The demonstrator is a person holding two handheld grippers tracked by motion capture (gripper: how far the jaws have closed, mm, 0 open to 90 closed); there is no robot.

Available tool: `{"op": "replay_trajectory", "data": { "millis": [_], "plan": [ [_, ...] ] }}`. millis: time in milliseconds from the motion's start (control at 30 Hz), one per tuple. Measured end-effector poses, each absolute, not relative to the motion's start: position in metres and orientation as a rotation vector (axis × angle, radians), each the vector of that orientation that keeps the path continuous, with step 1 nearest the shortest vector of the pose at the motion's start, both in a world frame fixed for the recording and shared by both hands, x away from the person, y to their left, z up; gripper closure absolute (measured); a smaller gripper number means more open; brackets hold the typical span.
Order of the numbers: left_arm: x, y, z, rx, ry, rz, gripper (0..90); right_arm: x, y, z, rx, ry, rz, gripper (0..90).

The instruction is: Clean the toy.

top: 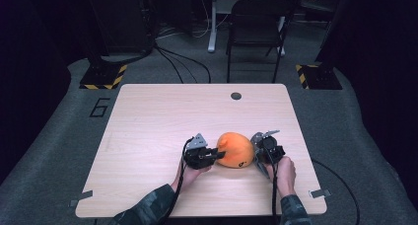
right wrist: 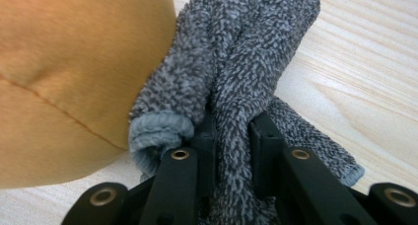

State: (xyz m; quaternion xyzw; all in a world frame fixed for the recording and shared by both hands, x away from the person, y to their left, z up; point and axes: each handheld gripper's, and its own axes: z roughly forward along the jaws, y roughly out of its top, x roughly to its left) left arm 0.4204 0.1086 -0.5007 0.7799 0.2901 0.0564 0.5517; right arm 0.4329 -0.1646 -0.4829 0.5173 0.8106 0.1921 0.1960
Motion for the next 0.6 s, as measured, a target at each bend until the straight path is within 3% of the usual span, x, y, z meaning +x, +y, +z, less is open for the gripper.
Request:
{"op": "replay_trajectory", "data": {
  "millis": [167, 333, 600],
  "plan": [
    [0.421, 0.109, -0.501, 1.842, 0.69, 0.135, 76.0, 0.421, -0.169, -0.44, 1.405, 2.174, 0.654, 76.3],
    [0.421, 0.109, -0.501, 1.844, 0.689, 0.137, 76.0, 0.398, -0.144, -0.397, 1.277, 2.152, 0.803, 76.4],
    [0.421, 0.108, -0.501, 1.852, 0.685, 0.143, 74.3, 0.406, -0.119, -0.427, 1.225, 2.249, 0.723, 78.0]
  ]
}}
